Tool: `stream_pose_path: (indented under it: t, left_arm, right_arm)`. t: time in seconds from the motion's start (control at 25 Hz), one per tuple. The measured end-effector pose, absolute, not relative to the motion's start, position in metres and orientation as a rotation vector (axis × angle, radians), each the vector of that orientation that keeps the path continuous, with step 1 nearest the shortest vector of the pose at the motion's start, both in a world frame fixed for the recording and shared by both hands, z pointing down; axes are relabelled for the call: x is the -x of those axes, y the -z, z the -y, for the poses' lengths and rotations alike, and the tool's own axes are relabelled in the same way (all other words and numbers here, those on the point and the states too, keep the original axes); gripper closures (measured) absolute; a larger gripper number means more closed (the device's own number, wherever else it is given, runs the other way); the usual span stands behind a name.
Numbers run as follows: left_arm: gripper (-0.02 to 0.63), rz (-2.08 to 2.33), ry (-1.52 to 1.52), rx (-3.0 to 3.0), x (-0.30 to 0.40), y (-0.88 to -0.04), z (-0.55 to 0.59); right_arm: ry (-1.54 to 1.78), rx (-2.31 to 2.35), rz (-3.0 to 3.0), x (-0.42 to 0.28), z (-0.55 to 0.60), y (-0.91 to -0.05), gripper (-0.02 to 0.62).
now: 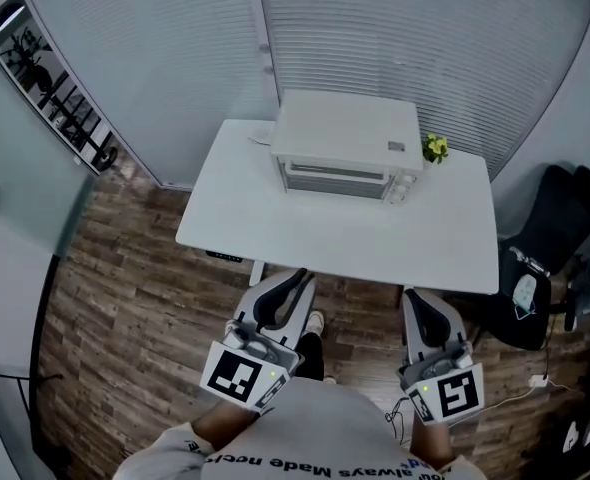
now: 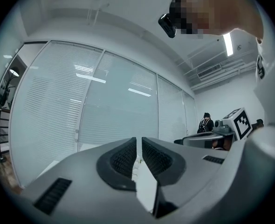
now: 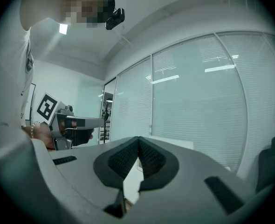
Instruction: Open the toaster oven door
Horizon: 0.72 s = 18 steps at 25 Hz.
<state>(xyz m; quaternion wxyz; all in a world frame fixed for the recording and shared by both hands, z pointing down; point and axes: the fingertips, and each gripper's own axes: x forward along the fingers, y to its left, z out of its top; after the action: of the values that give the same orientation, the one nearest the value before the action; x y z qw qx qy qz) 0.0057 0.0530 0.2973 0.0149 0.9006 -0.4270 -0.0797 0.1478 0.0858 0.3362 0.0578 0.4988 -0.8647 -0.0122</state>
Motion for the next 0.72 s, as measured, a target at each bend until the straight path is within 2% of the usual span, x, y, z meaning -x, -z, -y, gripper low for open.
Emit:
stream_pose_path:
  t: [0.72]
  left_arm:
    - [0.558, 1.317, 0.26, -2.828, 0.024, -0.275, 0.125]
  right_arm:
    - [0.107, -1.527, 2.619, -0.115, 0.089, -0.308, 0.588]
